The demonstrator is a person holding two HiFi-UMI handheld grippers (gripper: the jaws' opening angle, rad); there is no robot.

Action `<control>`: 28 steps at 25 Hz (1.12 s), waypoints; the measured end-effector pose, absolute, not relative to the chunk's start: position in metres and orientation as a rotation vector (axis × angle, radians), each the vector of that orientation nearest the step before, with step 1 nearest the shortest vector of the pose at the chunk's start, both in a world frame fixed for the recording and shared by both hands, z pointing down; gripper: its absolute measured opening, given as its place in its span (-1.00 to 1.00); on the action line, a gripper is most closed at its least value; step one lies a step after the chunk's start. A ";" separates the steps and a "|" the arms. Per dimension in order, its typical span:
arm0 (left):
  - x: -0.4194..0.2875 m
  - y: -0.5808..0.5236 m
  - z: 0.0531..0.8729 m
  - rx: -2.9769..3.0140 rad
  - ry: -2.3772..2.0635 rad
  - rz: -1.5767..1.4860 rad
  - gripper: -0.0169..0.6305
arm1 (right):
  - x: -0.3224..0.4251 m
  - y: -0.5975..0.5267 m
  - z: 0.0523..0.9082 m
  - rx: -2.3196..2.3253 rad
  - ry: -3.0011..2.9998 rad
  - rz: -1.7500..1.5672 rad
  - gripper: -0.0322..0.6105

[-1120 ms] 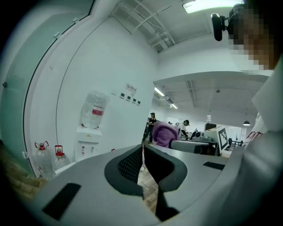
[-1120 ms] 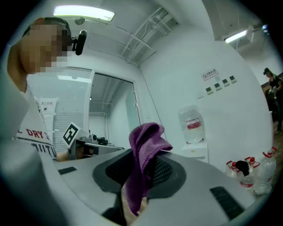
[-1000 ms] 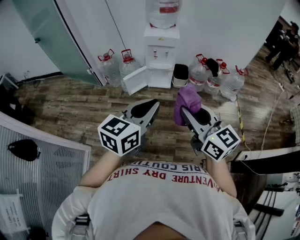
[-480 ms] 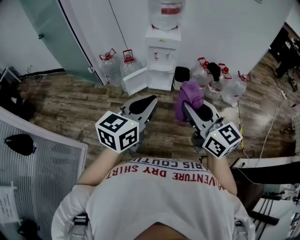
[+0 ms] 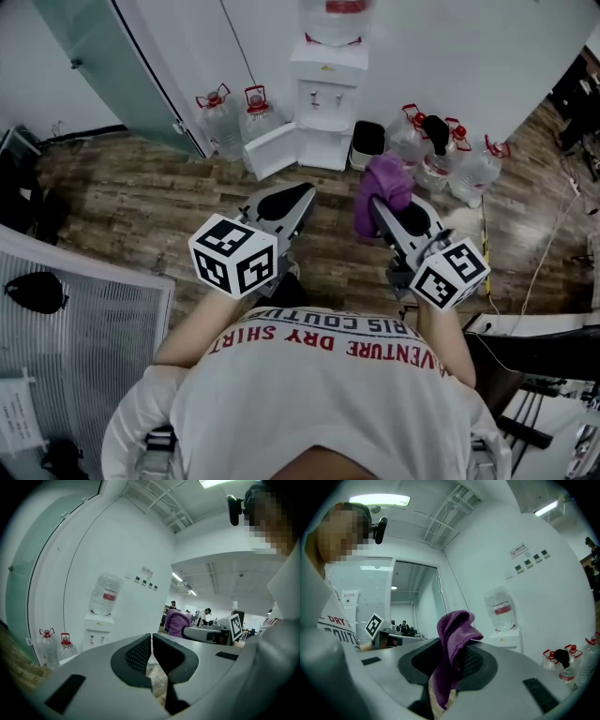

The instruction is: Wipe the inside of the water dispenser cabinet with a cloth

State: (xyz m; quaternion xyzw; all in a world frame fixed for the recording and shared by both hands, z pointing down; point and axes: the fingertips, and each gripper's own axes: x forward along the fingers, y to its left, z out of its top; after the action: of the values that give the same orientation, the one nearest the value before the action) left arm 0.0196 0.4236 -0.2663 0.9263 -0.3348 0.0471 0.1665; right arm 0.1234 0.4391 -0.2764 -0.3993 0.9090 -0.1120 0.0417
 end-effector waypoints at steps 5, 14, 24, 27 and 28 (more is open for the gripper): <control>0.017 0.386 -0.253 2.615 -0.951 0.118 -0.84 | 0.116 0.403 -0.260 -1.214 2.810 -0.368 -0.58; -0.001 0.267 -0.233 2.586 -0.887 0.170 -0.84 | 0.096 0.286 -0.246 -1.259 2.794 -0.432 -0.58; -0.022 0.101 -0.195 2.555 -0.779 0.277 -0.84 | 0.062 0.128 -0.212 -1.366 2.792 -0.544 -0.58; -0.034 0.057 -0.176 2.536 -0.761 0.290 -0.84 | 0.053 0.082 -0.199 -1.394 2.806 -0.572 -0.58; -0.038 0.044 -0.169 2.529 -0.755 0.294 -0.84 | 0.050 0.068 -0.193 -1.393 2.806 -0.596 -0.58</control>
State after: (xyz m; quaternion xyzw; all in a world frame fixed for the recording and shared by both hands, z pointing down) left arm -0.0377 0.0435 -0.1686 0.9243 -0.2760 0.1075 0.2408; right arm 0.0501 0.0684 -0.1931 -0.4366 0.8798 -0.1868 -0.0237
